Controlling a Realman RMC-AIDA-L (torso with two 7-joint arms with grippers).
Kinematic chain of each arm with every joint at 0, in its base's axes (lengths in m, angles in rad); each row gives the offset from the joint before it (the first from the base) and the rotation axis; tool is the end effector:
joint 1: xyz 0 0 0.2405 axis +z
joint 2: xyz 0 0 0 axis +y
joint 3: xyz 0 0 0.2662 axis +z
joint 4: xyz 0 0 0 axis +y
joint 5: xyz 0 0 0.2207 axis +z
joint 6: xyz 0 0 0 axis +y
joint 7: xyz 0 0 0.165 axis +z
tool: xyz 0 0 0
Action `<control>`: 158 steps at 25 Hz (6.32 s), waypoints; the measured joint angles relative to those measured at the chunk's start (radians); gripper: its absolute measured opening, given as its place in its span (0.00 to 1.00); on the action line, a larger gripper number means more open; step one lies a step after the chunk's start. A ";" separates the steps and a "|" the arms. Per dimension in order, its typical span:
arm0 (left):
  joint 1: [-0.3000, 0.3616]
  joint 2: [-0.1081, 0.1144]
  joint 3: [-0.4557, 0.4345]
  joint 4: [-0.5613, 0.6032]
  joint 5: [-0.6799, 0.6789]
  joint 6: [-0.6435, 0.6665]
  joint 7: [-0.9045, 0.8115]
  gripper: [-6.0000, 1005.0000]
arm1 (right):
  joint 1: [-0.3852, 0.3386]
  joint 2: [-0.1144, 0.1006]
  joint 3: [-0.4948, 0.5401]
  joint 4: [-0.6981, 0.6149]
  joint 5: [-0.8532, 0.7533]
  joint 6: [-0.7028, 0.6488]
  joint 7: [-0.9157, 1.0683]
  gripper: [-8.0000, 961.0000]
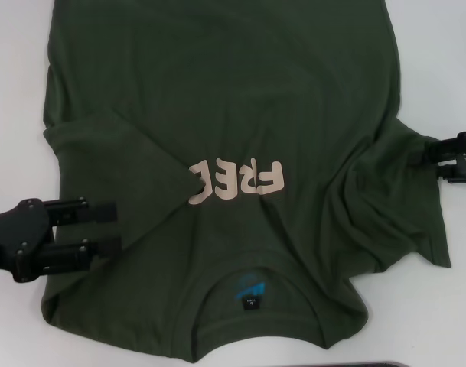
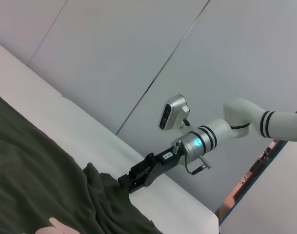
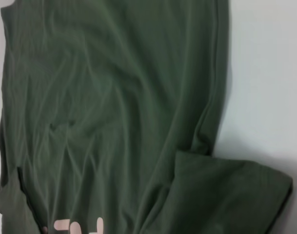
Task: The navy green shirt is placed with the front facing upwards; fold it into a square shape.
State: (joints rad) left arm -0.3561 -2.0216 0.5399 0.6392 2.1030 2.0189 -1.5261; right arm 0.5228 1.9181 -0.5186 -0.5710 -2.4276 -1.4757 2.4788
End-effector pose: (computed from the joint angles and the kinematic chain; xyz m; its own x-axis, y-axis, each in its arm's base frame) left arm -0.3032 0.2457 0.0154 0.5995 0.5957 0.5345 0.5664 -0.7876 0.2425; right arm 0.3714 0.3352 0.0283 -0.1013 -0.9392 -0.3280 -0.9948 0.1001 0.0207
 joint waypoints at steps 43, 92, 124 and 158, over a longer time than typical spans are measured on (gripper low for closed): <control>-0.010 0.002 -0.012 0.004 -0.002 0.000 -0.013 0.66 | -0.097 -0.069 0.073 -0.161 -0.001 -0.073 0.100 0.02; -0.013 -0.001 -0.012 0.013 -0.003 -0.005 -0.016 0.66 | 0.048 0.053 0.115 0.083 0.277 -0.111 -0.040 0.02; -0.040 -0.003 0.011 0.039 0.005 0.003 -0.143 0.66 | 0.043 -0.049 0.057 -0.033 0.327 -0.239 0.042 0.52; -0.212 -0.112 0.164 0.017 0.019 -0.135 -0.946 0.56 | 0.032 -0.079 -0.001 -0.198 0.247 -0.151 0.013 0.52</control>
State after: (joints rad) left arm -0.5679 -2.1335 0.7040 0.6565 2.1216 1.8839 -2.4722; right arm 0.5544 1.8395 -0.5200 -0.7685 -2.1804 -1.6265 2.4916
